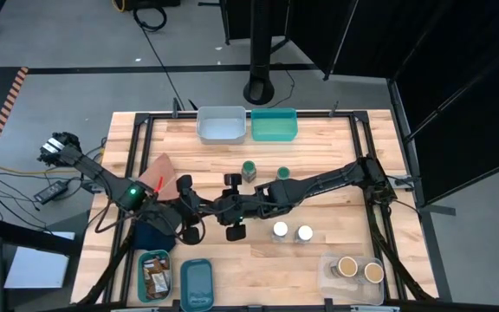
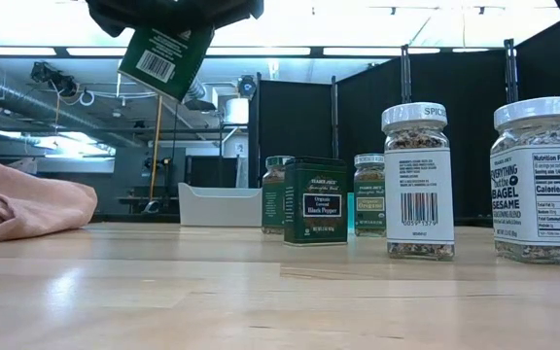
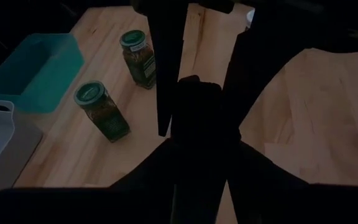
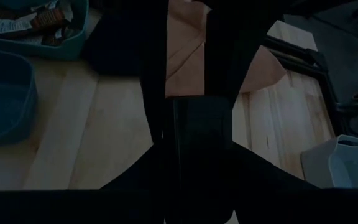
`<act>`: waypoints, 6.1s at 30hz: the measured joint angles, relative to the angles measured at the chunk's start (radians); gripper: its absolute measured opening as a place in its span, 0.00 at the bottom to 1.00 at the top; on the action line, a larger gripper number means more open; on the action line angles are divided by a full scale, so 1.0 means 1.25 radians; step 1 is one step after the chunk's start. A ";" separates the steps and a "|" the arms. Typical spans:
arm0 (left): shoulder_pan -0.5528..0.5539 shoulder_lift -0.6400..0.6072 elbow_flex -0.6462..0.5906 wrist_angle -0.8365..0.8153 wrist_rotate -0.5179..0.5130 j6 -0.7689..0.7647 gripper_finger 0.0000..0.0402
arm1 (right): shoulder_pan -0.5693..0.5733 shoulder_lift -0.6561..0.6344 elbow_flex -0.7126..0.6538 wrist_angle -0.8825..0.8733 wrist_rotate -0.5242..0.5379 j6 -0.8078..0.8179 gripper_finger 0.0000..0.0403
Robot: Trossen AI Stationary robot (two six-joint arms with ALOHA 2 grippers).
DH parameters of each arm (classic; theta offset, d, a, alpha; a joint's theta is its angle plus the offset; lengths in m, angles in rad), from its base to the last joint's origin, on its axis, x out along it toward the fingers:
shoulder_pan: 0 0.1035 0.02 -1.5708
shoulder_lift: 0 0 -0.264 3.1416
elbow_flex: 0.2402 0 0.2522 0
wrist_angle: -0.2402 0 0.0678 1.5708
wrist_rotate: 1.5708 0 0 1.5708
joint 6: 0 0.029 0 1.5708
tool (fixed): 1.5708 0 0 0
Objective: Sort spices by type
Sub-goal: Put the bottom black spice can into the blue bin, then put the black spice can into the blue bin
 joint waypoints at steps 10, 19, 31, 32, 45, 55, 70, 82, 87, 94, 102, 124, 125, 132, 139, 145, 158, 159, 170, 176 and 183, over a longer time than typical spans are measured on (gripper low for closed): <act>0.000 0.000 0.001 0.003 -0.001 -0.006 0.29 | -0.001 0.000 0.000 -0.001 -0.004 0.047 0.54; 0.000 0.000 0.002 0.004 -0.013 -0.056 0.29 | 0.010 -0.024 0.000 -0.026 0.026 0.052 0.72; -0.136 0.000 -0.034 -0.023 -0.111 -0.235 0.29 | 0.054 -0.175 0.001 -0.176 0.035 0.169 0.72; -0.151 0.000 -0.038 -0.023 -0.126 -0.251 0.29 | 0.058 -0.182 0.001 -0.181 0.035 0.173 0.73; -0.399 0.000 -0.041 0.043 -0.338 -0.360 0.29 | 0.098 -0.199 0.001 -0.188 0.033 0.176 0.71; -0.509 0.145 -0.083 0.273 -0.416 -0.360 0.29 | 0.132 -0.198 0.001 -0.203 0.032 0.194 0.70; -0.521 0.363 -0.083 0.356 -0.487 -0.505 0.29 | 0.158 -0.198 0.001 -0.259 0.032 0.260 0.69; -0.557 0.398 -0.083 0.343 -0.492 -0.556 0.29 | 0.158 -0.198 0.001 -0.259 0.035 0.281 0.68; -0.557 0.455 -0.083 0.345 -0.496 -0.615 0.29 | 0.158 -0.198 0.001 -0.259 0.035 0.280 0.69; -0.556 0.483 -0.083 0.342 -0.513 -0.618 0.29 | 0.158 -0.197 0.001 -0.259 0.035 0.280 0.68; -0.556 0.493 -0.083 0.328 -0.507 -0.618 0.30 | 0.158 -0.197 0.001 -0.260 0.035 0.280 0.68; -0.553 0.496 -0.083 0.298 -0.497 -0.604 0.50 | 0.158 -0.197 0.001 -0.275 0.035 0.272 0.71; -0.553 0.496 -0.083 0.298 -0.497 -0.604 0.52 | 0.158 -0.197 0.001 -0.278 0.035 0.272 0.71; -0.553 0.491 -0.083 0.298 -0.510 -0.602 0.61 | 0.158 -0.197 0.001 -0.281 0.035 0.272 0.71; -0.545 0.438 -0.083 0.293 -0.549 -0.539 0.63 | 0.158 -0.197 0.001 -0.281 0.036 0.260 0.72; -0.513 0.332 -0.083 0.227 -0.516 -0.466 0.63 | 0.158 -0.198 0.001 -0.283 0.035 0.257 0.71; -0.258 0.171 -0.083 0.161 -0.284 -0.207 0.62 | 0.185 -0.255 0.000 -0.377 0.084 0.326 0.72; -0.236 0.171 -0.083 0.190 -0.272 -0.159 0.62 | 0.189 -0.261 0.000 -0.385 0.096 0.333 0.72; 0.019 0.184 -0.083 0.410 -0.104 0.098 0.62 | 0.221 -0.288 0.000 -0.462 0.164 0.394 0.72; 0.110 0.228 -0.083 0.537 0.044 0.188 0.62 | 0.233 -0.288 0.000 -0.498 0.185 0.427 0.72; 0.199 0.282 -0.042 0.518 0.164 0.208 0.62 | 0.252 -0.288 0.000 -0.540 0.203 0.474 0.71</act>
